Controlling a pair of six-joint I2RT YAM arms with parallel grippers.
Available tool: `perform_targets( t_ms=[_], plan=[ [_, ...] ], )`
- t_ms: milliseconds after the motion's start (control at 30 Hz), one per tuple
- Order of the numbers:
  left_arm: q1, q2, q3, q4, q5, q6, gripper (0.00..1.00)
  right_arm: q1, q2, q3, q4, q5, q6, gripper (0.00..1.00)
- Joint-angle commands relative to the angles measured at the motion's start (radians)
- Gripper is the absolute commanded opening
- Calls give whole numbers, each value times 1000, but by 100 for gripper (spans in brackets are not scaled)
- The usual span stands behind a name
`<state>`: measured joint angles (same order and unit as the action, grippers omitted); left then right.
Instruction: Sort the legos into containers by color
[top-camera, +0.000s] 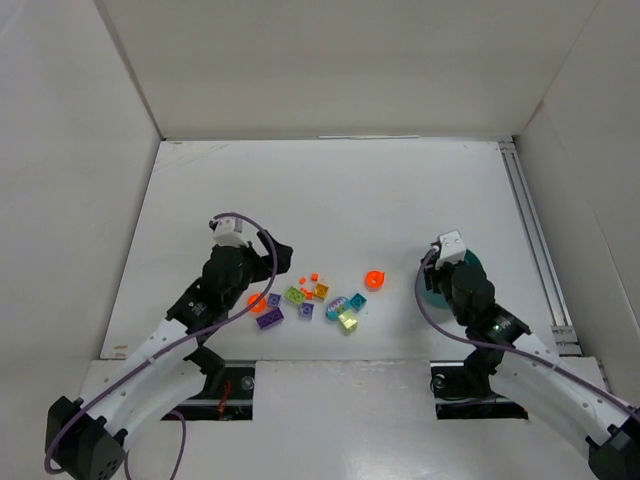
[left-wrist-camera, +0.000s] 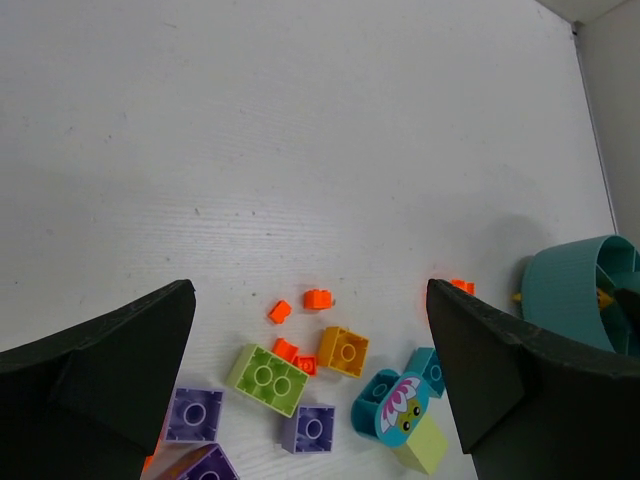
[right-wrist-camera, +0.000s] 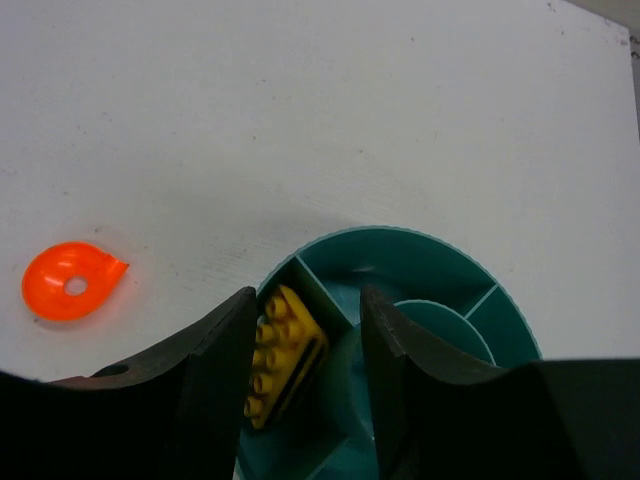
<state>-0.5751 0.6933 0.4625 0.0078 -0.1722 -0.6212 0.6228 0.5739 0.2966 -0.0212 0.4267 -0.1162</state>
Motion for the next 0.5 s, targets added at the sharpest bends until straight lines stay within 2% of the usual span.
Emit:
perform_targets(
  t_ms=[0, 100, 167, 300, 400, 467],
  plan=[
    [-3, 23, 54, 5, 5, 5, 100, -3, -23, -2, 10, 9, -5, 52],
    [-3, 51, 67, -5, 31, 5, 100, -3, -34, -2, 10, -2, -5, 59],
    [-3, 60, 76, -5, 49, 5, 100, -3, -45, -2, 1, -2, -16, 61],
    [-3, 127, 85, 10, 182, 47, 100, -3, -65, 9, -8, -37, -25, 66],
    [-12, 204, 97, 32, 258, 81, 100, -3, -65, 53, -8, -63, -54, 80],
    [-32, 295, 132, 20, 290, 93, 100, -3, -65, 103, -31, -54, -65, 100]
  ],
)
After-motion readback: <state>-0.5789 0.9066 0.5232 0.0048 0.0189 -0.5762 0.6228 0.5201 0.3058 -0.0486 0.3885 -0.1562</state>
